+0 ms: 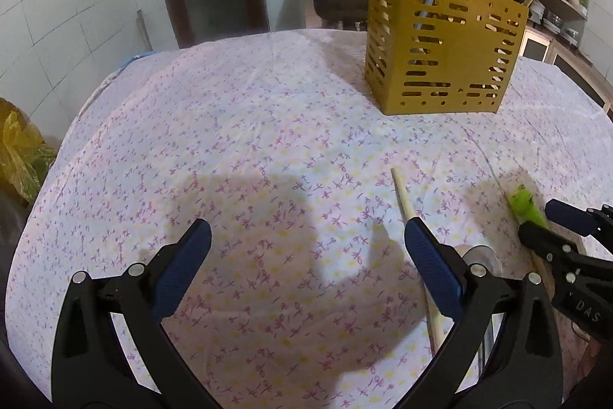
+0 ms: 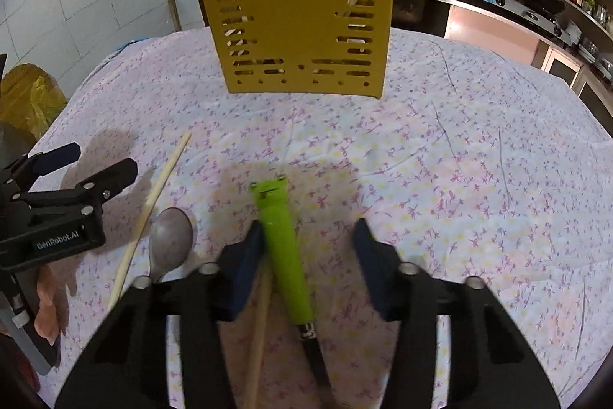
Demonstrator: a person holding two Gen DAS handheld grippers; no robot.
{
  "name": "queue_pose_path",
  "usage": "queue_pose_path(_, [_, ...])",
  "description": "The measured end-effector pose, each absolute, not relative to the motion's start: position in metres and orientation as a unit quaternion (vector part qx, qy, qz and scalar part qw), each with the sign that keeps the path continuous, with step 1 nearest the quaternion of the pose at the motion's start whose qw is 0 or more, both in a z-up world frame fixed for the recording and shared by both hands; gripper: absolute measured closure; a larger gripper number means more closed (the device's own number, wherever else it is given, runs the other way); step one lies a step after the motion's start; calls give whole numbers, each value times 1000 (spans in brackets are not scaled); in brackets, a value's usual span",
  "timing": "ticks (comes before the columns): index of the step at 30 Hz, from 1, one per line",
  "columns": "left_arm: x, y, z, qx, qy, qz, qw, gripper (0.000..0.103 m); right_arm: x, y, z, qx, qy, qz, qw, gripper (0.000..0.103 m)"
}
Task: Organize utensils
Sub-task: 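Grasp the green frog-handled fork with the right tool while the left tool grasps a chopstick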
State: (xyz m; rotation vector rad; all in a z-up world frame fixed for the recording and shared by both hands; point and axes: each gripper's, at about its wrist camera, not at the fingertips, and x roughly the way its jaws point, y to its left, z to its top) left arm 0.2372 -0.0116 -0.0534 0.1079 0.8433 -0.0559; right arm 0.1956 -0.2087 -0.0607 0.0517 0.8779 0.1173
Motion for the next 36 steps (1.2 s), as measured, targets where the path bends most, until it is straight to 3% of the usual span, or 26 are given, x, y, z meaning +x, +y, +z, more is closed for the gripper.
queue_pose_path(5, [239, -17, -55, 42, 413, -34, 909, 5, 195, -215, -55, 35, 413, 55, 908, 87])
queue_pose_path(14, [242, -40, -62, 45, 424, -57, 903, 6, 196, -246, -61, 58, 419, 15, 906, 87])
queue_pose_path(17, [243, -46, -66, 50, 432, -65, 898, 12, 199, -246, -61, 57, 425, 12, 903, 87])
queue_pose_path(28, [256, -52, -65, 36, 451, -74, 889, 76, 212, -239, -59, 64, 441, -18, 895, 86])
queue_pose_path(34, [256, -62, -64, 43, 454, -76, 887, 96, 217, -237, -60, 64, 440, -22, 896, 87])
queue_pose_path(36, [254, -62, -63, 40, 454, -80, 887, 97, 216, -239, -60, 68, 439, -21, 896, 87])
